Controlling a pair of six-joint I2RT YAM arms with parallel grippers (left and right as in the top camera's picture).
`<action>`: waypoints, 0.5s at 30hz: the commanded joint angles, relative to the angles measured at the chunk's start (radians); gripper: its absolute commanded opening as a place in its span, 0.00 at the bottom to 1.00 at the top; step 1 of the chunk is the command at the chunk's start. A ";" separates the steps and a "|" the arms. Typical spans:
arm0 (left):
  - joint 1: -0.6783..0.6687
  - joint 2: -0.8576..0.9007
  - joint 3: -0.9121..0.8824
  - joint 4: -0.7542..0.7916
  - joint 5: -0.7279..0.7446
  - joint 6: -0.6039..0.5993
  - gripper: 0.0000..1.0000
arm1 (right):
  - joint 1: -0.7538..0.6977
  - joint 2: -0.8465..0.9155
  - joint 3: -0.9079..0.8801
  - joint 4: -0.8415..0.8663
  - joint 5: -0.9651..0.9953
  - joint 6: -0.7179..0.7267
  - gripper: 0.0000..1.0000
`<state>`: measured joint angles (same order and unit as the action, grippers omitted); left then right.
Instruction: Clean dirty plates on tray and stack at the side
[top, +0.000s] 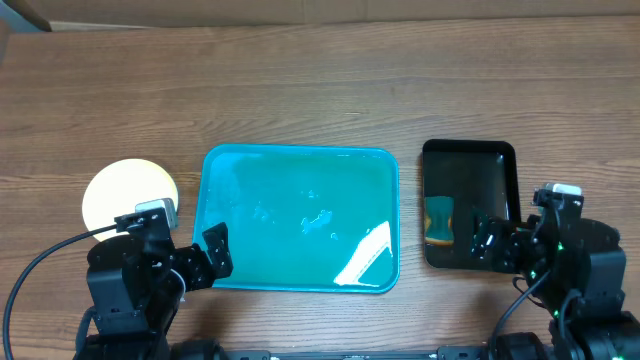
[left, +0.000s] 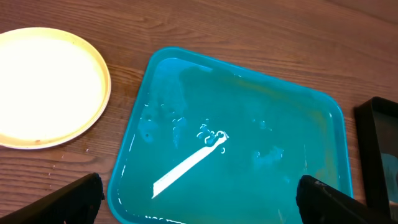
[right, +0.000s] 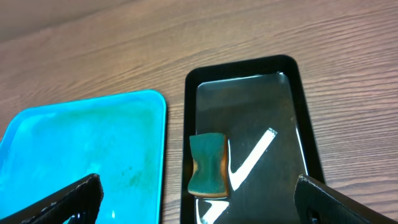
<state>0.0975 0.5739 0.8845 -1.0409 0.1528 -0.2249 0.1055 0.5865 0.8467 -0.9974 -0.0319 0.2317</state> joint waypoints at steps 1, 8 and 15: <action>-0.007 -0.001 -0.008 -0.002 -0.010 0.011 1.00 | -0.001 -0.058 -0.014 0.026 0.055 -0.003 1.00; -0.007 -0.001 -0.008 -0.002 -0.010 0.011 1.00 | -0.001 -0.338 -0.219 0.289 0.057 -0.058 1.00; -0.007 -0.001 -0.008 -0.002 -0.010 0.011 1.00 | -0.001 -0.578 -0.489 0.602 0.052 -0.056 1.00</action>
<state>0.0975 0.5739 0.8810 -1.0435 0.1524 -0.2249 0.1051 0.0673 0.4332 -0.4774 0.0082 0.1837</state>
